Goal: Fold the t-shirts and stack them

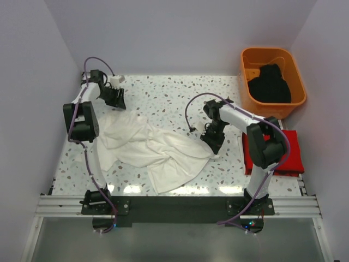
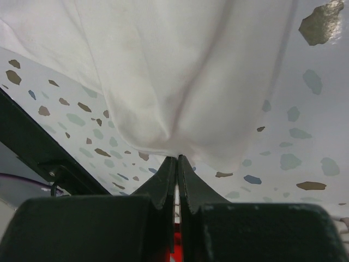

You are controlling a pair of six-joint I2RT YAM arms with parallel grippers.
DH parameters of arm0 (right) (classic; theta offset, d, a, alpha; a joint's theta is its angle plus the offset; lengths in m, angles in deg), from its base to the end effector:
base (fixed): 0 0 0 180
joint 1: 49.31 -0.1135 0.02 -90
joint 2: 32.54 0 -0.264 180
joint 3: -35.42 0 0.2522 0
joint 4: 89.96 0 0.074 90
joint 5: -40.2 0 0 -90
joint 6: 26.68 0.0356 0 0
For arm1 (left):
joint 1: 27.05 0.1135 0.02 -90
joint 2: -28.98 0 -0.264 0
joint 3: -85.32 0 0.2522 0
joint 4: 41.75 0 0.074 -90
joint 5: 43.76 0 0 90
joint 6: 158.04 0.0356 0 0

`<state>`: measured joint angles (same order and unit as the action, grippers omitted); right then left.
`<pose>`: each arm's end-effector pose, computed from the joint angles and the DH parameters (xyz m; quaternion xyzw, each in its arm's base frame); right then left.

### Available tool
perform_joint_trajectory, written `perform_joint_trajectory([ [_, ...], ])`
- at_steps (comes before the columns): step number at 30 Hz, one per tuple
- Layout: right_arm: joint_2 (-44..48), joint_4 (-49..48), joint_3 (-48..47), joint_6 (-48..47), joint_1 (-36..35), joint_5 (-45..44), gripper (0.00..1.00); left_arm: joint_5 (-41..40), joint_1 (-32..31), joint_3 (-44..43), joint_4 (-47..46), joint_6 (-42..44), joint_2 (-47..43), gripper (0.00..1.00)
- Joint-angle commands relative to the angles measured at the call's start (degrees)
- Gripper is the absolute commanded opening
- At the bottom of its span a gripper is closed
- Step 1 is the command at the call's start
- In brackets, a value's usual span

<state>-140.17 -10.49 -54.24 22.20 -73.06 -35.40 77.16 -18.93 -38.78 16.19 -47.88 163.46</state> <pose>0.2946 0.1393 0.1797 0.5241 -0.8399 -0.1334 0.0447 0.4893 0.0513 0.1593 0.1491 0.9361 -0.2096 0.2397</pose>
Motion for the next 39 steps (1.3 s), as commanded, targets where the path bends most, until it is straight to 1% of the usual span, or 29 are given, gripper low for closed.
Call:
perform_joint_trajectory([
  [1,-0.1,0.8,-2.1,-0.1,0.4,-0.4,0.00,-2.8,-1.3,0.2,0.7,2.0,0.7,0.51],
  [4,-0.2,1.0,-2.1,-0.2,0.4,-0.5,0.00,-4.7,-2.2,0.9,1.8,2.9,1.2,0.50],
  [7,0.0,1.1,-2.1,-0.3,0.6,-0.8,0.00,-6.7,-3.0,3.6,2.2,3.9,0.4,0.50],
  [8,0.0,1.1,-2.1,-0.3,0.7,-0.9,0.00,-7.5,-3.2,5.7,2.0,4.1,-0.7,0.50],
  [14,-0.2,0.6,-1.8,-0.2,1.1,-0.9,0.00,-12.6,-4.9,15.3,-2.1,4.9,-5.6,0.49],
  [17,-0.5,0.3,-1.7,-0.1,1.1,-0.9,0.00,-14.2,-5.7,17.5,-4.1,4.4,-6.1,0.47],
  [18,-0.6,0.3,-1.7,0.0,1.1,-0.9,0.00,-14.8,-6.1,17.6,-4.7,4.2,-5.9,0.45],
  [20,-0.9,0.0,-1.9,0.2,1.1,-0.8,0.00,-15.6,-6.4,17.1,-5.3,3.4,-4.8,0.34],
  [21,-0.9,-0.1,-2.1,0.3,1.1,-0.9,0.00,-15.8,-6.3,16.7,-6.0,3.0,-4.4,0.29],
  [22,-0.9,-0.2,-2.1,0.6,1.1,-0.9,0.00,-15.9,-6.3,16.1,-6.5,2.4,-4.1,0.19],
  [23,-1.1,-0.7,-2.5,1.0,1.1,-1.1,0.00,-16.0,-6.2,14.6,-6.6,2.0,-3.5,0.13],
  [25,-1.2,-1.4,-3.1,1.7,1.2,-1.6,0.00,-14.2,-5.6,12.3,-7.1,0.9,-3.8,0.01],
  [28,-0.6,-2.5,-4.6,2.8,1.9,-2.7,0.00,-9.7,-4.2,6.6,-7.9,1.7,-5.0,0.00],
  [31,-1.0,-4.2,-8.2,4.4,4.5,-3.6,0.00,-5.6,-1.8,-0.7,-9.1,2.1,-7.6,0.00],
  [32,-1.3,-4.3,-9.6,4.8,5.2,-3.6,0.00,-4.2,-1.2,-2.2,-9.3,1.8,-8.0,0.00],
  [33,-1.9,-4.4,-12.8,5.4,5.9,-3.5,0.00,-0.9,0.0,-3.5,-9.6,1.6,-8.3,0.00],
  [34,-2.2,-4.7,-14.3,6.4,7.3,-3.5,0.00,0.1,0.6,-5.6,-9.8,1.2,-9.0,0.00],
  [38,-3.7,-5.8,-24.0,8.3,9.2,-4.4,0.00,5.3,2.2,-6.1,-11.9,1.3,-12.3,0.00],
  [39,-3.9,-6.3,-25.3,8.7,9.4,-4.7,0.00,6.8,2.9,-5.6,-14.0,0.8,-13.1,0.00],
])
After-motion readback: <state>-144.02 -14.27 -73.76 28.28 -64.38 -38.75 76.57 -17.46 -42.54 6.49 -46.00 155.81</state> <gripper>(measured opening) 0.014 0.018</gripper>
